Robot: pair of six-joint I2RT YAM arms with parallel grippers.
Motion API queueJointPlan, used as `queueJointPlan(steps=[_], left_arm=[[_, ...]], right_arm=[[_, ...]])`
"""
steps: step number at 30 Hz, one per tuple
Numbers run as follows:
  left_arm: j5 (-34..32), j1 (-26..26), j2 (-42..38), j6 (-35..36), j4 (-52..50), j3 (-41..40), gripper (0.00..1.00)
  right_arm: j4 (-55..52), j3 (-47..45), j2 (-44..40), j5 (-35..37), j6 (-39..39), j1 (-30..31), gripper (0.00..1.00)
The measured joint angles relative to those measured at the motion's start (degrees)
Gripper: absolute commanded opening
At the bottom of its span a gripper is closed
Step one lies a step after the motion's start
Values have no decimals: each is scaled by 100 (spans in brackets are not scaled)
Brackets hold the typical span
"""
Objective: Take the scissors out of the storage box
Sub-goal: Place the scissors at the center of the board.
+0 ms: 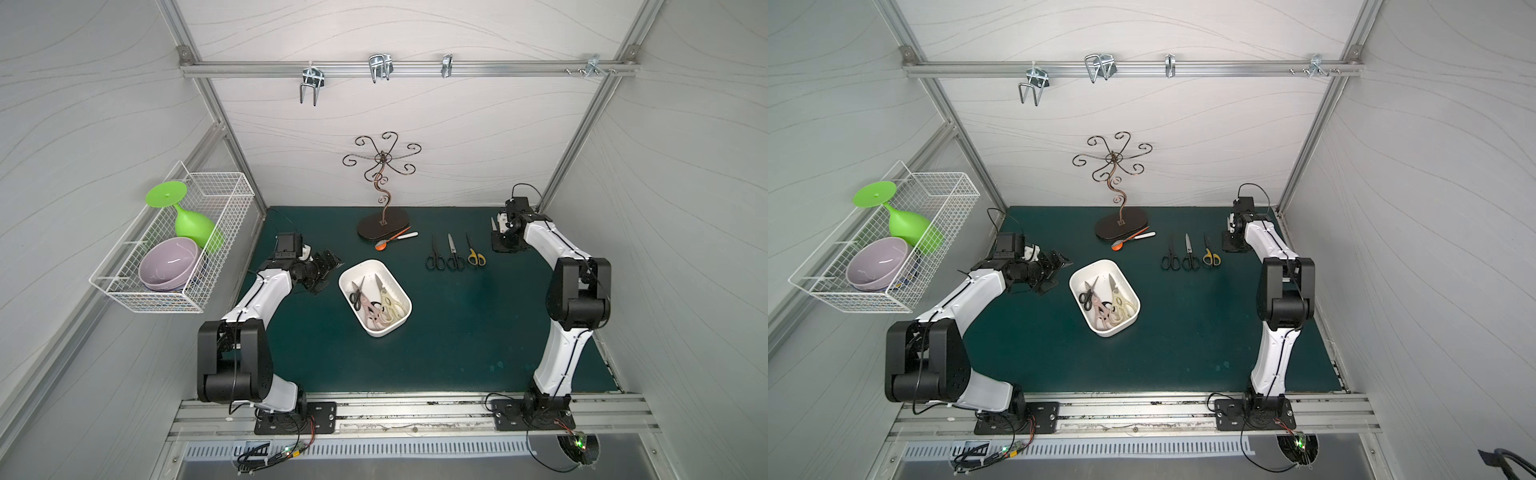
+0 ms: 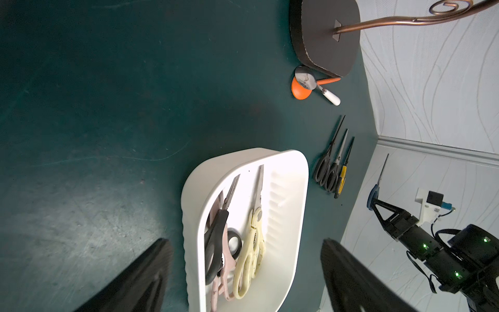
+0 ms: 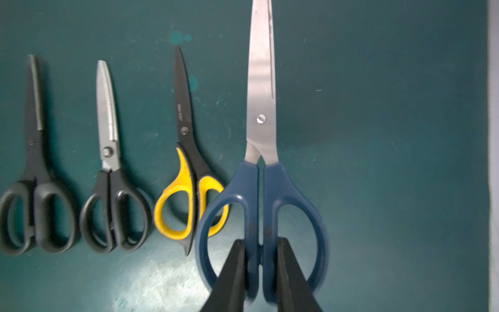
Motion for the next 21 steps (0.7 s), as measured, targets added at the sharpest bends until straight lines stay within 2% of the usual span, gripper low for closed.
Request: queueJointPlan(steps=[11, 21], left_arm=[[-20, 0, 0, 109, -184, -4, 91], [-55, 0, 0, 136, -243, -4, 91]], right_arm=[[9, 28, 551, -302, -188, -181, 7], [-57, 328, 881, -208, -289, -184, 7]])
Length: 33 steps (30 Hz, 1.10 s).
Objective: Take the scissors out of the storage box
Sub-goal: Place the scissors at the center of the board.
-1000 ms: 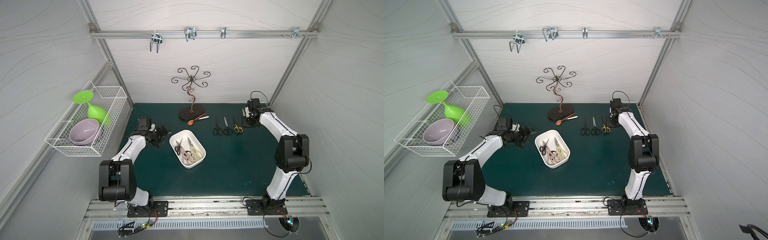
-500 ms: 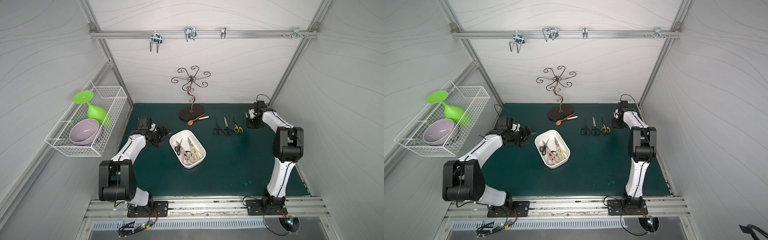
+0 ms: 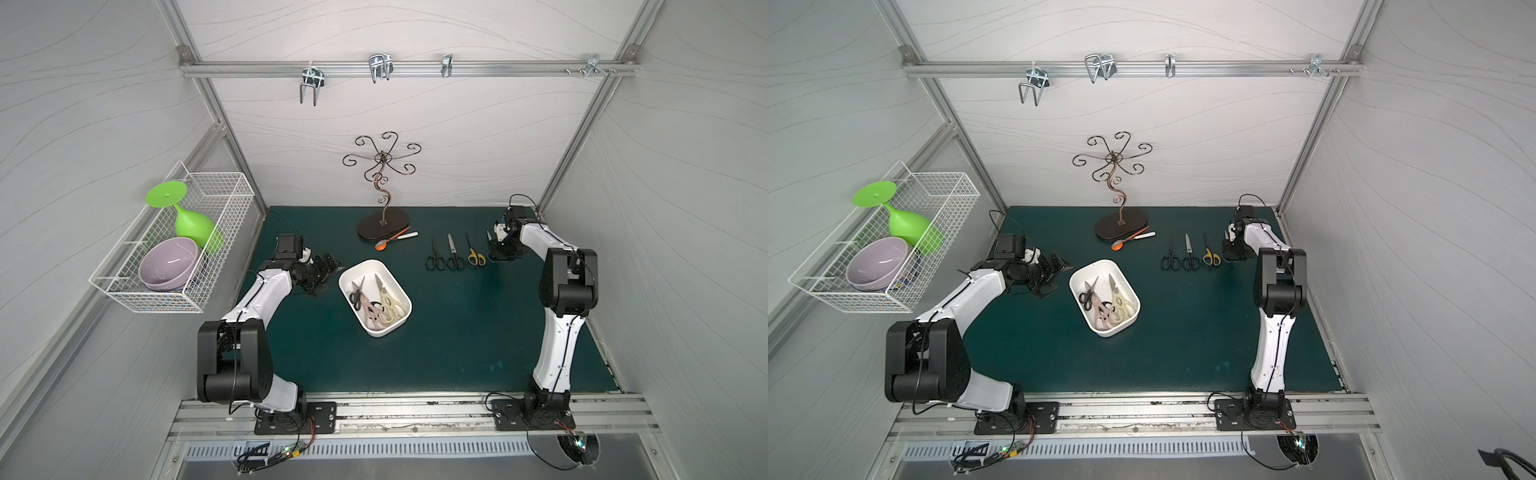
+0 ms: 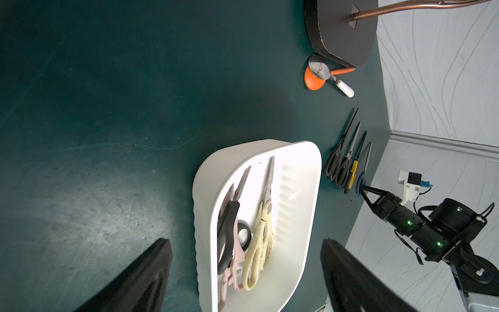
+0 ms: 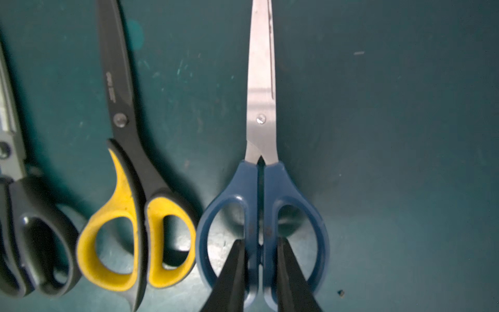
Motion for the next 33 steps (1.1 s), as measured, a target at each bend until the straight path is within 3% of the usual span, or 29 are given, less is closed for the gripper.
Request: queueJointPlan(steps=[10, 20, 33], left_arm=[[-66, 0, -2, 4, -2, 0, 91], [-76, 0, -4, 4, -2, 0, 91], [-98, 0, -7, 4, -4, 0, 91]], right_arm=[[2, 76, 227, 44, -24, 0, 11], [26, 52, 227, 72, -46, 0, 35], [-223, 177, -37, 199, -15, 0, 37]])
